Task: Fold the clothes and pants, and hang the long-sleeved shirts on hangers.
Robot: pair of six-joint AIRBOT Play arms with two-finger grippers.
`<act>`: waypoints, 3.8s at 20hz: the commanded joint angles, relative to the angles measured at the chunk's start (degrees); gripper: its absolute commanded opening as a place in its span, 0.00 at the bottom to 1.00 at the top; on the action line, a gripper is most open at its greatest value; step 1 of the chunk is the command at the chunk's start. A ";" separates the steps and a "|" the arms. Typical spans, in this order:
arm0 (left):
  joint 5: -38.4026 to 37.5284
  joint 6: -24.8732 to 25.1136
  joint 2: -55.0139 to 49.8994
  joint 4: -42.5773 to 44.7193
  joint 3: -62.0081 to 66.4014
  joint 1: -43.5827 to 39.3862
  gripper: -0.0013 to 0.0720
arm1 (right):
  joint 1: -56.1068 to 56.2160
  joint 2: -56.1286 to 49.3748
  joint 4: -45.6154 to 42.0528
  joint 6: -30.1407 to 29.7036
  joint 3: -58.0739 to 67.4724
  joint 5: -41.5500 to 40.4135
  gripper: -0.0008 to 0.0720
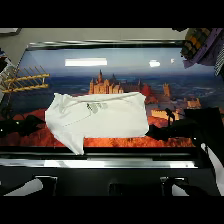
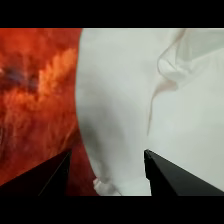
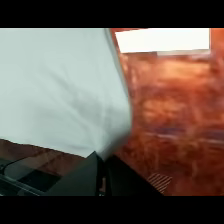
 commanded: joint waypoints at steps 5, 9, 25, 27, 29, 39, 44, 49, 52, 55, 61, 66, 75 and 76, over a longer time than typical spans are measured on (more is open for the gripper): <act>-0.66 3.78 -7.48 -0.81 -1.25 -0.09 0.73 | 0.09 5.29 0.39 2.56 0.07 -2.21 0.06; -1.18 5.22 -7.48 -2.73 -4.87 -0.07 0.73 | 0.09 6.93 0.39 4.37 0.04 -2.19 0.06; -2.64 5.57 -6.36 -5.66 -6.49 -0.04 0.16 | 0.09 13.20 0.35 6.40 0.39 -2.54 0.06; -3.39 5.55 -5.73 -7.82 -3.58 -0.07 0.16 | 0.09 13.66 0.33 5.70 2.34 -1.51 0.06; -4.81 4.70 -5.49 -11.02 -0.07 -0.09 0.16 | 0.09 13.64 0.31 5.09 6.32 -0.66 0.06; -7.67 -4.46 9.40 -12.57 33.66 -7.26 0.04 | 0.09 20.31 0.33 3.89 42.45 -13.97 0.06; -9.27 -15.61 24.33 -1.38 49.07 -7.54 0.04 | 0.09 34.07 -1.95 11.87 54.88 -15.80 0.05; -9.29 -27.10 37.94 14.27 50.23 -7.54 0.04 | 0.09 40.94 -8.94 25.66 60.37 -7.30 0.05; -11.82 -27.41 38.03 17.66 49.59 -7.54 0.04 | 0.09 37.46 -10.60 28.85 60.39 -8.20 0.05; -14.23 -23.30 32.83 13.62 45.24 -7.56 0.04 | 0.09 28.46 -14.10 31.15 60.39 -13.81 0.05; -7.76 -13.64 7.65 10.80 32.79 -14.25 0.04 | 0.11 -0.11 -18.27 28.09 60.37 -20.85 0.06; 6.05 -14.16 -17.14 14.67 35.95 -24.65 0.04 | 0.11 -21.40 -17.81 25.22 60.37 -11.54 0.06; 6.99 -14.32 -35.39 14.45 50.40 -30.64 0.06 | 3.58 -31.87 -17.18 26.34 60.39 -1.29 0.06; 6.67 -14.27 -35.26 14.49 50.58 -30.40 0.10 | 3.58 -31.82 -16.87 27.12 60.39 -1.11 0.11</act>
